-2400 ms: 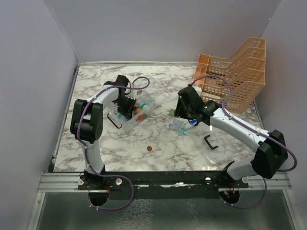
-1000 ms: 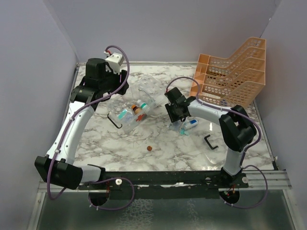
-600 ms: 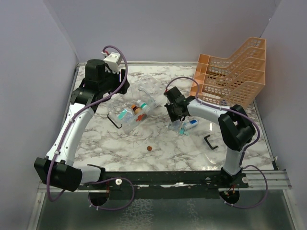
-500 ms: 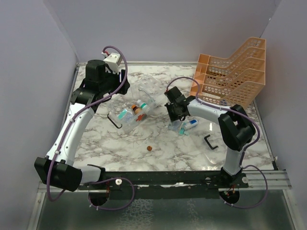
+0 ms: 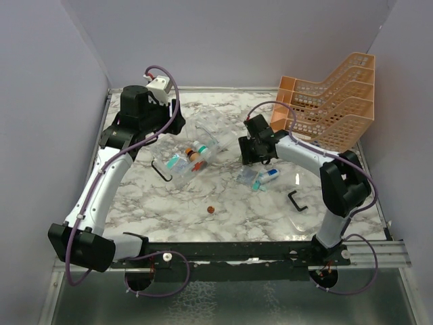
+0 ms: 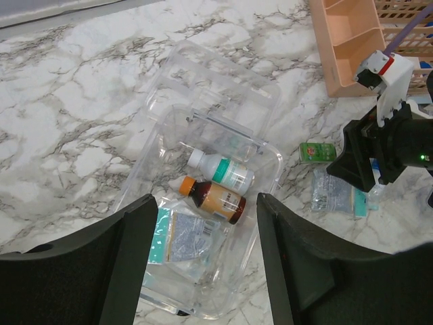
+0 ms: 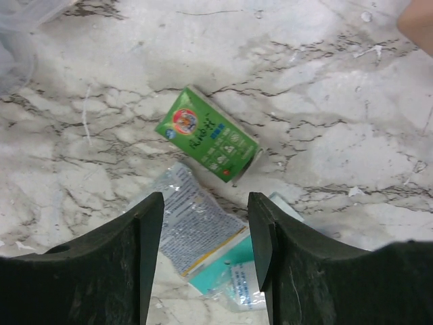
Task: Organize the medicine kit
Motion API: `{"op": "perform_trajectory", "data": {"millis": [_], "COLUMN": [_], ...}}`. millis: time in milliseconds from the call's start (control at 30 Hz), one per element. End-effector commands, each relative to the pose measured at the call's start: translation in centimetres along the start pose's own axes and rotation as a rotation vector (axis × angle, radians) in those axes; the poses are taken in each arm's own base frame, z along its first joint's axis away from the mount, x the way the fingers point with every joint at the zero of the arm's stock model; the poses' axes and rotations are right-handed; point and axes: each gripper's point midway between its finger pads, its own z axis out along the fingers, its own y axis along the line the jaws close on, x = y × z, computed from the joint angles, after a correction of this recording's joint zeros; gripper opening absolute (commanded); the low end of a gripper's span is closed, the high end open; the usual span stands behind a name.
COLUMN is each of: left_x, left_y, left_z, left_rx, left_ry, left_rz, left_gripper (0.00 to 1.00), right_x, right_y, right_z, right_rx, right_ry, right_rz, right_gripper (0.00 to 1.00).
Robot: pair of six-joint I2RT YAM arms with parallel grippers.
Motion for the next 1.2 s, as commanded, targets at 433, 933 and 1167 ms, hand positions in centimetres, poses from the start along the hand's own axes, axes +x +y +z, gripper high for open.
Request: {"op": "perform_trajectory", "data": {"millis": [433, 933, 1167], "left_x": [-1.4, -0.1, 0.5], "left_y": [-1.7, -2.2, -3.2], "left_z": [-1.3, -0.8, -0.9], "left_rx": [0.077, 0.116, 0.166], "left_ry": [-0.058, -0.028, -0.017], "left_rz": [0.021, -0.002, -0.049], "left_gripper": [0.64, 0.64, 0.64], "right_x": [6.5, 6.3, 1.8], "right_y": [1.7, 1.8, 3.4], "right_z": [1.1, 1.0, -2.6], "right_rx": [-0.229, -0.193, -0.261], "right_ry": [0.244, 0.206, 0.014], "right_rz": [-0.105, 0.009, 0.080], "right_gripper": [0.43, 0.06, 0.02]}}
